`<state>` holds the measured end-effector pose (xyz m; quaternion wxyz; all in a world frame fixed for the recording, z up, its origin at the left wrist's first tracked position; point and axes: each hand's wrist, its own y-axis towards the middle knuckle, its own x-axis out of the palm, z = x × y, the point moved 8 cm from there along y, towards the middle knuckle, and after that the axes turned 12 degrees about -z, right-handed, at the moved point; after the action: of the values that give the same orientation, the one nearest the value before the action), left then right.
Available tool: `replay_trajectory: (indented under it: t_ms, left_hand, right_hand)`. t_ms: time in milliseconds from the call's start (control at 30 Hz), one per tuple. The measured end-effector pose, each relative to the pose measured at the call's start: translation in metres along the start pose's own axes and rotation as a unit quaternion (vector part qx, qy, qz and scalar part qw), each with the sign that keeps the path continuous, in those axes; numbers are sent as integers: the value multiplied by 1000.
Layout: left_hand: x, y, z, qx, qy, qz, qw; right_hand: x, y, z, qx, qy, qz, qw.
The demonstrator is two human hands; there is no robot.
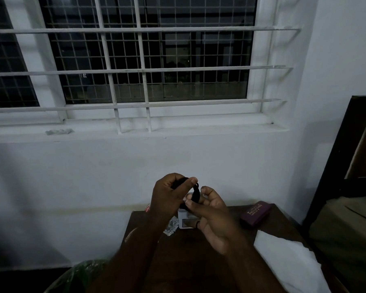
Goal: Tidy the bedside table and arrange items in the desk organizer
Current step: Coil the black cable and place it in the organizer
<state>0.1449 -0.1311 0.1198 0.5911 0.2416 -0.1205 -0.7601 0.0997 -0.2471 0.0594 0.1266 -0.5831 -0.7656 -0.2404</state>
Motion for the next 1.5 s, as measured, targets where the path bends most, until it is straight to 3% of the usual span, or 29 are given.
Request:
replay_trajectory:
  t_ms: [300,633,900,1067,1167,1300,1400,1500]
  left_hand:
    - [-1,-3,2,6,-8,5,1000]
    - [-2,-6,6,0,-7,18,1000]
    - [-2,-7,2,2,19,35,999]
    - [-9,-1,6,2,34,94,995]
    - [-9,1,3,-10,9,111,994]
    - [-11,-2,-2,-40,-20,137,990]
    - [-7,-6,-12,-85,-107,149,979]
    - [2,-7,-21,-121,-143,127,974]
  right_hand:
    - [13,1,4,49,72,-57,995]
    - [2,3,10,-17,204,-20,979]
    - [-2,-2,-8,-64,49,-5,997]
    - [2,-4,-17,-61,-155,37,985]
    - [-3,-4,-18,-65,-161,86,981]
    - [0,-2,-27,-53,-204,67,975]
    - [-8,-2,-36,-60,-249,83,963]
    - [-9,0,-32,-34,-255,38,966]
